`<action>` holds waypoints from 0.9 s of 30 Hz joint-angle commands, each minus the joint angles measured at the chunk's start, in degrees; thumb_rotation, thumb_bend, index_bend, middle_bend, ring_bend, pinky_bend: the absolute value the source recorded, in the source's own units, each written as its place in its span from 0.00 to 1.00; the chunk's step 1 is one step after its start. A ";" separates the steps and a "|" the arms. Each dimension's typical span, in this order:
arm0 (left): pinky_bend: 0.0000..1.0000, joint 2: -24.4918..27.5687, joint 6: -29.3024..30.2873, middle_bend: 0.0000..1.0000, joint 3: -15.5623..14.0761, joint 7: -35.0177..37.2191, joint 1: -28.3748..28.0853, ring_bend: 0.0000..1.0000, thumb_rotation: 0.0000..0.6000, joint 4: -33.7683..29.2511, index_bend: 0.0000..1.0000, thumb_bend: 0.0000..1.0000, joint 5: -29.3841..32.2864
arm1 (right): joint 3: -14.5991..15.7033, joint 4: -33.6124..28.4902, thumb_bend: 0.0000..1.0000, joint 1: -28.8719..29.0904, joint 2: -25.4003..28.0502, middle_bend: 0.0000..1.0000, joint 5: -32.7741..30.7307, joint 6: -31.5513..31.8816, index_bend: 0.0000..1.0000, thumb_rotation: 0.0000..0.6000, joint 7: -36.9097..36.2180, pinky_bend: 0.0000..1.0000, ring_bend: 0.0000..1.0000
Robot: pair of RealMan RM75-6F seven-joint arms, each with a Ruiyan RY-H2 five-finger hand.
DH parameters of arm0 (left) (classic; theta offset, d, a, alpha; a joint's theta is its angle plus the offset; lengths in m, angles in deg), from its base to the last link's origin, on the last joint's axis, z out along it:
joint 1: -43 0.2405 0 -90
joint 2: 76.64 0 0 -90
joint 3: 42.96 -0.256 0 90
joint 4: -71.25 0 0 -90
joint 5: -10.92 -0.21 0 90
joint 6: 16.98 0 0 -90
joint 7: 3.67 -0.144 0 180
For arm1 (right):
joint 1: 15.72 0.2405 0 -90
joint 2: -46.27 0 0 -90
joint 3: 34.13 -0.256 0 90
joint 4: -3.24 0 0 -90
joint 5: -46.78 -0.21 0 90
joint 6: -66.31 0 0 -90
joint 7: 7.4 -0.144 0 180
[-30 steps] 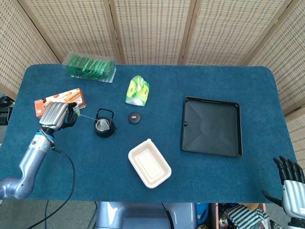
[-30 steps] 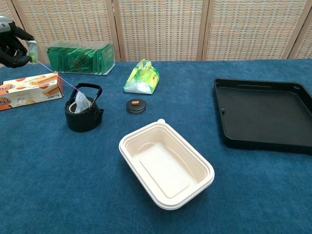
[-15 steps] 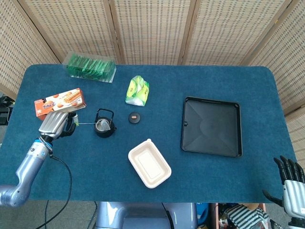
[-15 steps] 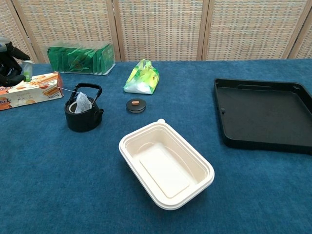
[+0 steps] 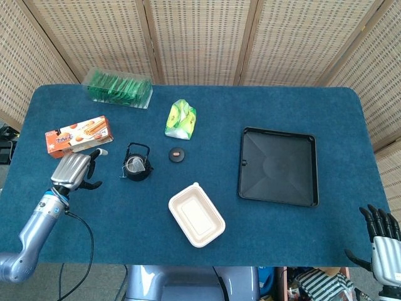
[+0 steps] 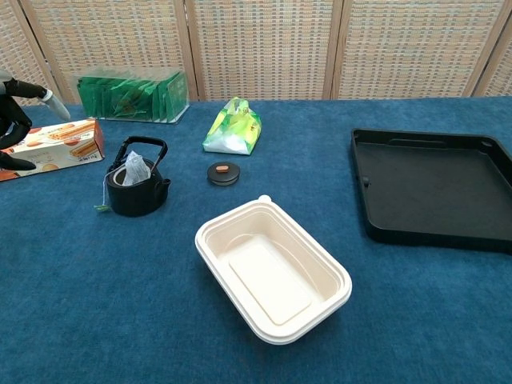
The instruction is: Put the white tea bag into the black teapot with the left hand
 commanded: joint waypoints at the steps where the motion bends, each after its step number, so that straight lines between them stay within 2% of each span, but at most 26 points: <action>1: 0.67 0.58 0.96 0.74 -0.17 -0.38 0.38 0.72 1.00 -0.95 0.23 0.23 -1.05 | 0.02 0.05 0.02 -0.04 0.02 0.13 0.03 0.05 0.14 1.00 -0.12 0.05 0.00; 5: 0.67 1.22 0.14 0.74 -0.23 -1.29 -0.17 0.72 1.00 -1.09 0.23 0.25 -1.05 | -0.03 0.17 0.02 -0.03 0.04 0.12 0.12 0.15 0.14 1.00 -0.29 0.05 0.00; 7: 0.67 1.45 -0.66 0.74 -0.10 -1.49 -0.73 0.72 1.00 -1.10 0.23 0.37 -1.16 | -0.05 0.16 0.02 -0.02 0.02 0.12 0.16 0.18 0.14 1.00 -0.38 0.05 0.00; 9: 0.67 1.69 -1.64 0.75 -0.15 -1.79 -1.31 0.72 1.00 -1.08 0.23 0.56 -1.33 | -0.02 0.23 0.02 -0.02 -0.08 0.12 0.13 0.13 0.14 1.00 -0.47 0.05 0.00; 12: 0.67 1.76 -3.72 0.75 -0.17 -2.81 -2.78 0.73 1.00 -1.12 0.23 0.71 -1.32 | 0.03 0.49 0.02 -0.08 -0.25 0.12 0.06 0.09 0.14 1.00 -0.65 0.05 0.00; 19: 0.67 0.36 -8.12 0.75 -0.24 -5.18 -6.22 0.73 1.00 -0.30 0.23 0.95 0.54 | 0.11 0.69 0.02 -0.38 -0.25 0.12 -0.08 0.36 0.14 1.00 -0.88 0.05 0.00; 21: 0.67 -0.10 -9.16 0.75 -0.38 -5.87 -7.07 0.73 1.00 0.07 0.23 1.00 1.36 | 0.13 0.72 0.02 -0.48 -0.23 0.13 -0.20 0.39 0.14 1.00 -0.96 0.05 0.00; 27: 0.67 -1.34 -12.49 0.76 -1.03 -7.67 -9.80 0.74 1.00 1.26 0.23 1.00 4.18 | 0.20 0.78 0.02 -0.73 -0.24 0.12 -0.44 0.43 0.14 1.00 -1.20 0.05 0.00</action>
